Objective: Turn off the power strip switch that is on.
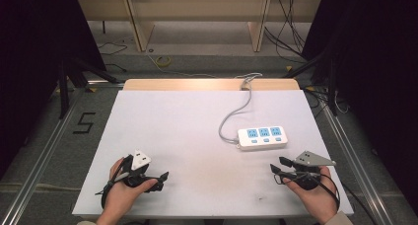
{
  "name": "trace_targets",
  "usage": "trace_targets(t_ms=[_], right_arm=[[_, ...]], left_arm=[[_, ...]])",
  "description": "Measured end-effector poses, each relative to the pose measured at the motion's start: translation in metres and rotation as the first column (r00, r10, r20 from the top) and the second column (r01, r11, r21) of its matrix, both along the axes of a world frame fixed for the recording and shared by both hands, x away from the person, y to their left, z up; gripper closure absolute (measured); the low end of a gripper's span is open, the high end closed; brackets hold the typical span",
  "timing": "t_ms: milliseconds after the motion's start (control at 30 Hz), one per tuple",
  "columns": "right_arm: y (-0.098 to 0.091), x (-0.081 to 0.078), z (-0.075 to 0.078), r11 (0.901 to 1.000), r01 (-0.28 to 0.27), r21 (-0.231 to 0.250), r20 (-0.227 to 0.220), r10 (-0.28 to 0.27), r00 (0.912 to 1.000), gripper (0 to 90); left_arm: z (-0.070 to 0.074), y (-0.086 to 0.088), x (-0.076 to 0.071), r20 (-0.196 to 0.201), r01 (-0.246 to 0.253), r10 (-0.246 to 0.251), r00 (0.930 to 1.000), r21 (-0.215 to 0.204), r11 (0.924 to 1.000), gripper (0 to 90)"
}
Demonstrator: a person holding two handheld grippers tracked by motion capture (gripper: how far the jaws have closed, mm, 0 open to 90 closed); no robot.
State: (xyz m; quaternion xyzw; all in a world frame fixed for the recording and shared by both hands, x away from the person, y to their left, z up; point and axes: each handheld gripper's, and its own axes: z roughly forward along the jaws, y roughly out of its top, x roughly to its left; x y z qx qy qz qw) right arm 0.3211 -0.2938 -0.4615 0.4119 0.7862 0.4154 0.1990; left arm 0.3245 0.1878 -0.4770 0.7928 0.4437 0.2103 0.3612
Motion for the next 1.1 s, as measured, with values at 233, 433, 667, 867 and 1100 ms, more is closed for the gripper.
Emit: trace_targets(t_ms=[233,433,667,867,1100], right_arm=[[0.000,0.003,0.010,0.9979,-0.004,-0.065,0.008,0.004,1.0000,83.6],[0.003,0.008,0.016,0.9953,-0.003,-0.097,0.008,0.004,1.0000,90.0],[0.006,0.017,0.019,0.9935,-0.013,-0.113,-0.004,0.012,0.9999,90.0],[0.011,0.024,0.020,0.9903,-0.023,-0.137,-0.007,0.022,0.9997,90.0],[0.015,0.031,0.024,0.9895,-0.022,-0.143,-0.019,0.019,0.9996,90.0]], left_arm=[[0.000,0.000,0.000,-0.003,0.004,-0.004,1.0000,0.008,1.0000,4.9],[0.000,0.000,0.000,-0.006,0.003,-0.003,1.0000,0.014,0.9999,5.7],[0.000,-0.001,0.001,-0.003,0.003,-0.003,1.0000,0.012,0.9999,6.0],[0.000,-0.001,0.001,-0.003,0.001,-0.001,1.0000,0.010,1.0000,6.1],[0.000,0.000,0.001,-0.001,-0.002,0.002,1.0000,0.012,0.9999,6.2]])
